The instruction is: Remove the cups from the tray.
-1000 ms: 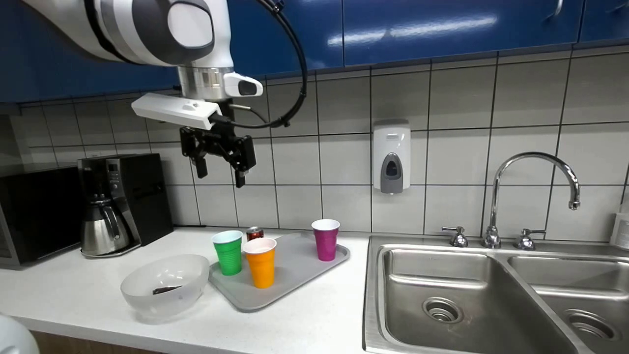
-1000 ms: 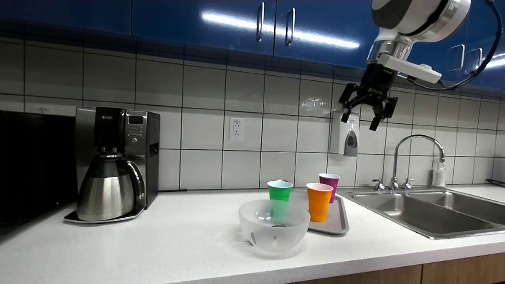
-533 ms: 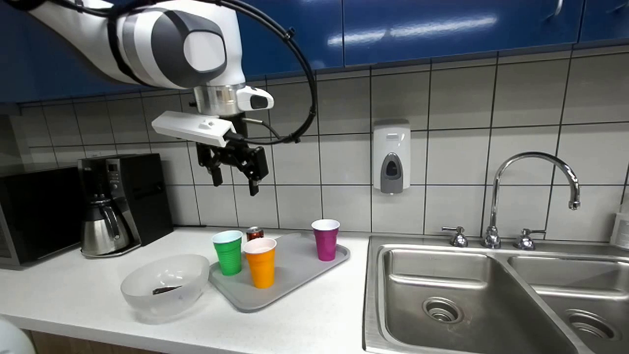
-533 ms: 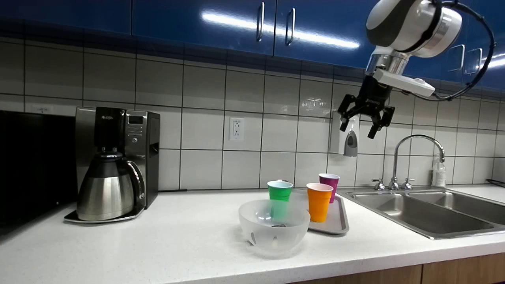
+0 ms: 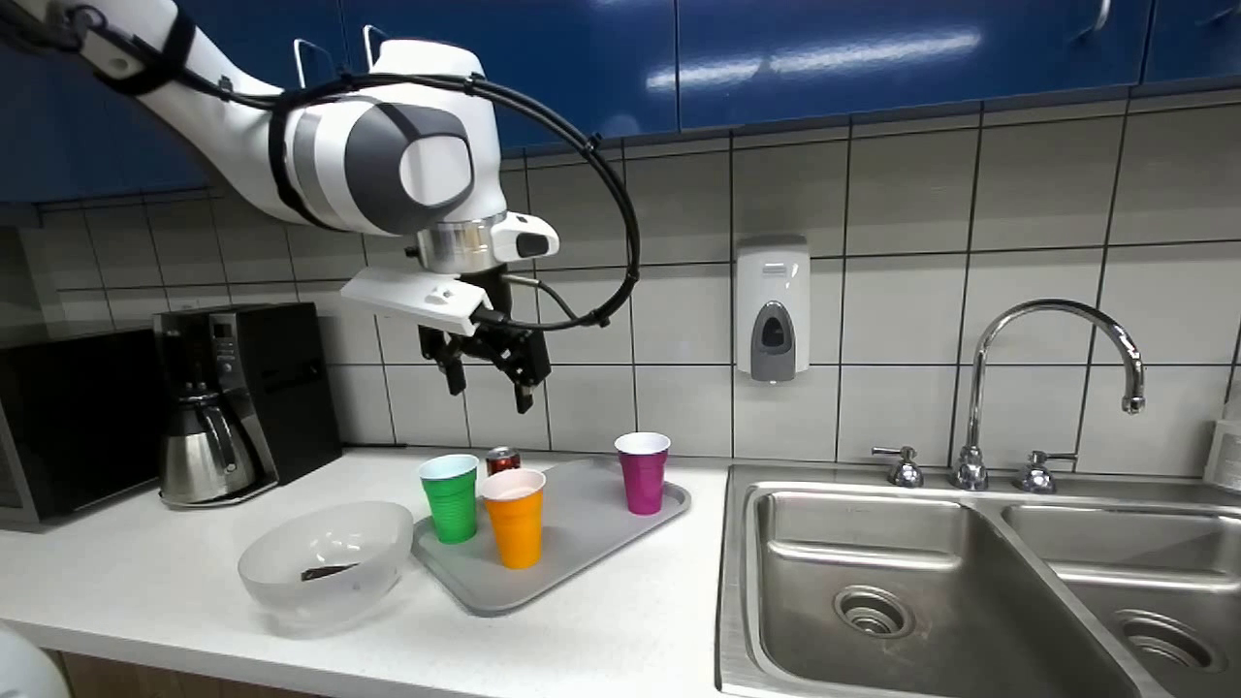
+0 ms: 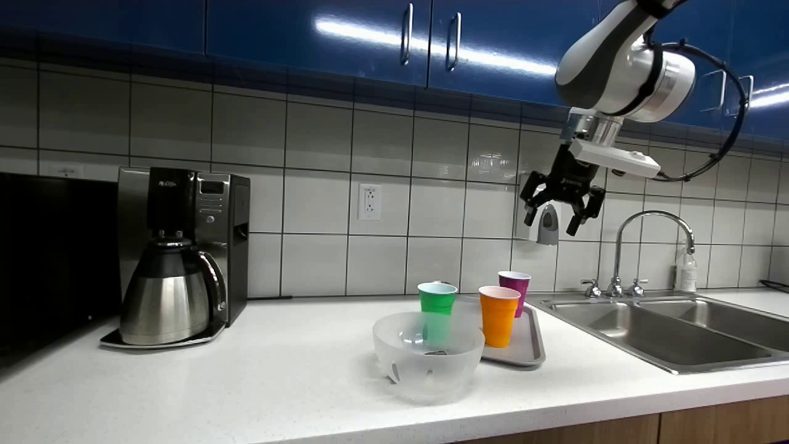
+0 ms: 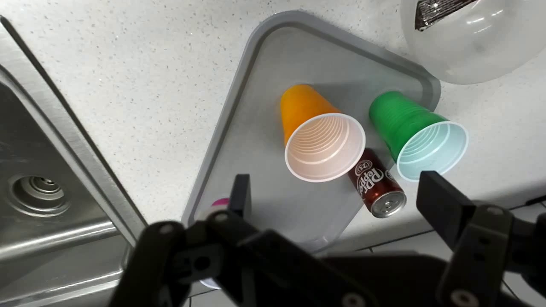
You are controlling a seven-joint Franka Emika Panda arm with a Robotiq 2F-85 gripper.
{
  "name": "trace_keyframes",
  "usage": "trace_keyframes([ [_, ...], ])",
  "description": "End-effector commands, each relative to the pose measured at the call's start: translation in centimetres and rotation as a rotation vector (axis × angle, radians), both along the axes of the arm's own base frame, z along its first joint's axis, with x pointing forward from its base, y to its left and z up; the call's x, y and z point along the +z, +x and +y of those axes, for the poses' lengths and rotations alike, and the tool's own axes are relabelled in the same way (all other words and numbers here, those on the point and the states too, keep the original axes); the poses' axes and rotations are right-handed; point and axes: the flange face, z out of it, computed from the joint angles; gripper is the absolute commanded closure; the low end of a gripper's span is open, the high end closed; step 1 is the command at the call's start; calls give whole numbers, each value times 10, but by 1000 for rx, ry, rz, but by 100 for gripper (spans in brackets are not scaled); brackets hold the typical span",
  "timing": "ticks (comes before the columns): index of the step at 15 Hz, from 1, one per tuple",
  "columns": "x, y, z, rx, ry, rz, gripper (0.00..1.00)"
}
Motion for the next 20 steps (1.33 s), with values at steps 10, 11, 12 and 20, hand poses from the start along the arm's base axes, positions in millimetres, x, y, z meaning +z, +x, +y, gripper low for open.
trace_keyframes([
  [10,-54,51,-14,-13,-16,27,0],
  [11,-59,55,-15,-14,-17,32,0],
  [12,-63,58,-15,-14,-15,38,0],
  [20,-96,84,-12,-7,-8,83,0],
])
